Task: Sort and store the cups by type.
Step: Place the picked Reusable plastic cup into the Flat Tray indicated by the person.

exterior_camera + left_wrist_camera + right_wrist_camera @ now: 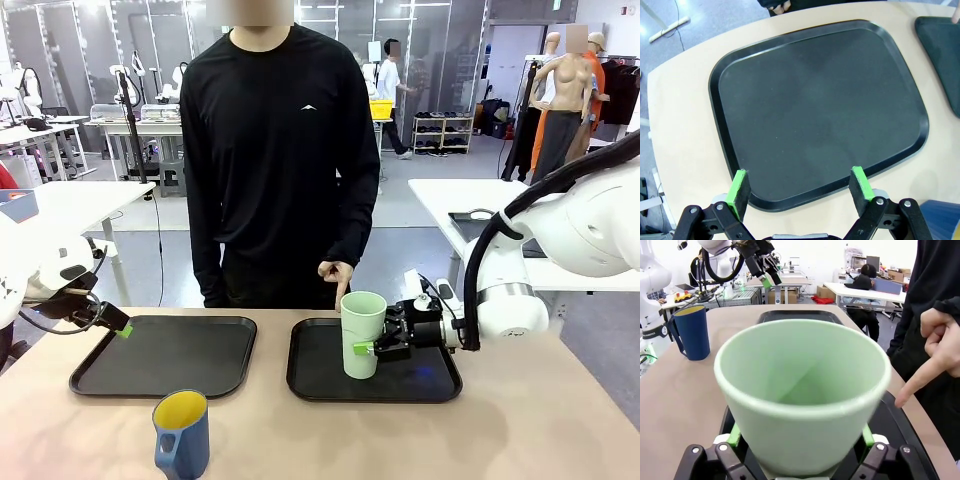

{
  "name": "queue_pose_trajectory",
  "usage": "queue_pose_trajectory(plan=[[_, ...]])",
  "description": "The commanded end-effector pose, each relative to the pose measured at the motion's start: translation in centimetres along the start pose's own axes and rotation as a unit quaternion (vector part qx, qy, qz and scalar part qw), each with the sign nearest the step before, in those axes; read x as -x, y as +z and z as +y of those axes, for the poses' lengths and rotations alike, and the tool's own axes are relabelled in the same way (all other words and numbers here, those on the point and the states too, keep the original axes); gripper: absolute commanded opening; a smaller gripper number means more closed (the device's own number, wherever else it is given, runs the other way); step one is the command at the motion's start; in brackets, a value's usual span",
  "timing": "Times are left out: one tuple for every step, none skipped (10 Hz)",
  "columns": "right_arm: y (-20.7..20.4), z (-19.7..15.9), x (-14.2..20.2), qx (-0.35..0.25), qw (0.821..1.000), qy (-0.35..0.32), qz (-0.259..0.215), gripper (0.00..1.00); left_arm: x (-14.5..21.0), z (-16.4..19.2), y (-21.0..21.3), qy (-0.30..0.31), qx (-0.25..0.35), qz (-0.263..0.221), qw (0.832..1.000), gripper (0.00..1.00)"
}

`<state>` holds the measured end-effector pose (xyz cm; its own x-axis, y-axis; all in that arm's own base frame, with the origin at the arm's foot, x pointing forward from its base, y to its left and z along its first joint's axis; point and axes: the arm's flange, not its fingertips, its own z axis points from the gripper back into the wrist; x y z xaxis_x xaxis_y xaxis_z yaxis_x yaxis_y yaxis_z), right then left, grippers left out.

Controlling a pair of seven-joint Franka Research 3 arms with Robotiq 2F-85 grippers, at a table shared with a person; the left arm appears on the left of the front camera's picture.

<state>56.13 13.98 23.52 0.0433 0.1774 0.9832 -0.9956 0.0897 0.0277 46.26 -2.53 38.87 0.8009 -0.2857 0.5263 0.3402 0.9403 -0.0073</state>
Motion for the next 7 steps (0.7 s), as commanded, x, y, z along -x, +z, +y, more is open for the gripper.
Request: queue_pose_trajectory(plan=[[-0.3, -0.2, 0.5, 0.013, 1.000, -0.003, 0.016, 1.00, -0.1, 0.1, 0.1, -0.001, -0.001, 0.000, 1.000, 1.00], [-0.2, -0.2, 0.5, 0.011, 1.000, -0.013, 0.019, 1.00, -0.1, 0.1, 0.1, -0.001, -0.001, 0.000, 1.000, 1.00], [0.1, -0.2, 0.6, 0.014, 1.000, -0.017, 0.021, 1.00, -0.1, 0.1, 0.1, -0.001, -0.001, 0.000, 1.000, 1.00], [0.4, -0.1, 0.6, 0.014, 1.000, -0.015, 0.016, 1.00, -0.1, 0.1, 0.1, -0.001, -0.001, 0.000, 1.000, 1.00], [1.1, -0.1, 0.7, 0.021, 1.000, -0.020, 0.010, 1.00, -0.1, 0.1, 0.1, -0.001, -0.001, 0.000, 1.000, 1.00], [1.8, 0.0, 0.8, 0.022, 1.000, -0.021, 0.007, 1.00, -0.1, 0.1, 0.1, -0.001, -0.001, 0.000, 1.000, 1.00], [2.4, 0.0, 0.9, 0.024, 0.999, -0.021, 0.002, 1.00, -0.1, 0.1, 0.1, -0.001, -0.001, 0.000, 1.000, 1.00]])
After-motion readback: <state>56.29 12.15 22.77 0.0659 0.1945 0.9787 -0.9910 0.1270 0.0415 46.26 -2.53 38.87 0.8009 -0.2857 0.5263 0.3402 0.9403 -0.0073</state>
